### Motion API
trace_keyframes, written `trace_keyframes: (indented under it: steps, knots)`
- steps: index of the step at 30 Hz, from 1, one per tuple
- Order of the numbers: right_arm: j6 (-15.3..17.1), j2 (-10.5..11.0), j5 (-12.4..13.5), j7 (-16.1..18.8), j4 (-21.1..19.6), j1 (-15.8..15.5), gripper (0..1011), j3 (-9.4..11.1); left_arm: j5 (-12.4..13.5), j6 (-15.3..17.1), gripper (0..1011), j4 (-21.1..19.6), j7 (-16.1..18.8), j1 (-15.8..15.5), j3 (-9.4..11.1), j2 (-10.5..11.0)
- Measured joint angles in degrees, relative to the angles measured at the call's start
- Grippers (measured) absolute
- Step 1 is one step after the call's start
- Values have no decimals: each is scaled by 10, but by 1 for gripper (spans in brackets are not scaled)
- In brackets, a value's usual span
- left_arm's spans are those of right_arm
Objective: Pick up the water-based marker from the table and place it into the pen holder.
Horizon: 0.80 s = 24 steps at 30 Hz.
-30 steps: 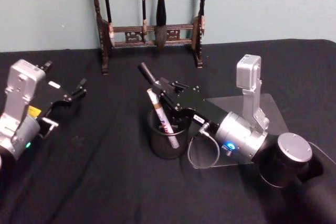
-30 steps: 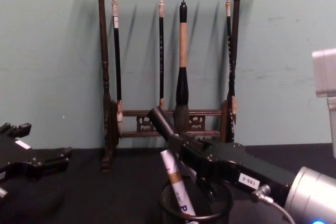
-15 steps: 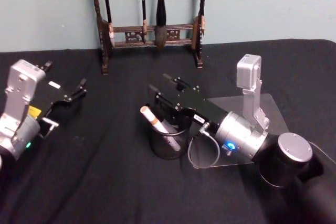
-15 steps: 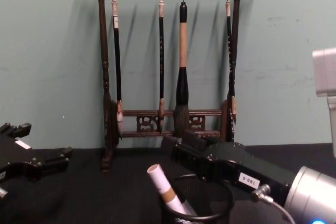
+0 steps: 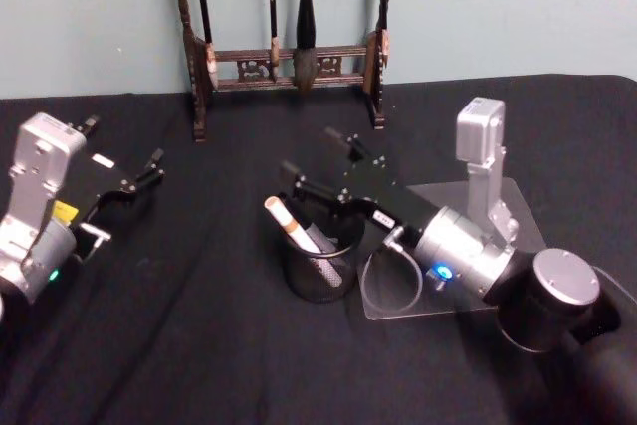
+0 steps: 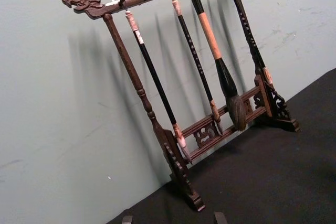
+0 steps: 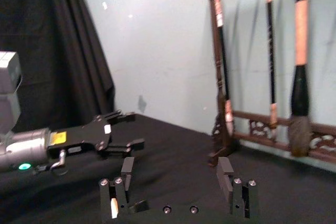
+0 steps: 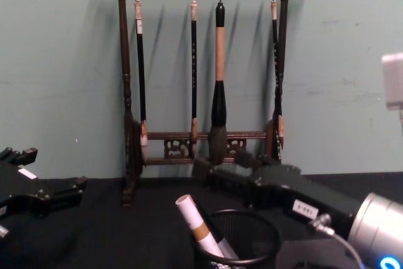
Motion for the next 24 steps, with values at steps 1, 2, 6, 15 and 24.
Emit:
trace_keyframes:
  steps: [1,2,6,15,24]
  knots:
    - [1,3,0,-7,-8,-2,984,3,0,0,1001,0,0,0,0,0]
    - [1,5,0,-11,-12,-3,1002,5,0,0,1001,0,0,0,0,0]
    - [1,15,-6,-33,-33,-9,1000,18,0,0,1001,0,0,0,0,0]
    - [6,52,-63,-122,-65,-31,1000,66,0,0,1001,0,0,0,0,0]
    - [8,72,-133,-186,-52,-46,1000,87,0,0,1001,0,0,0,0,0]
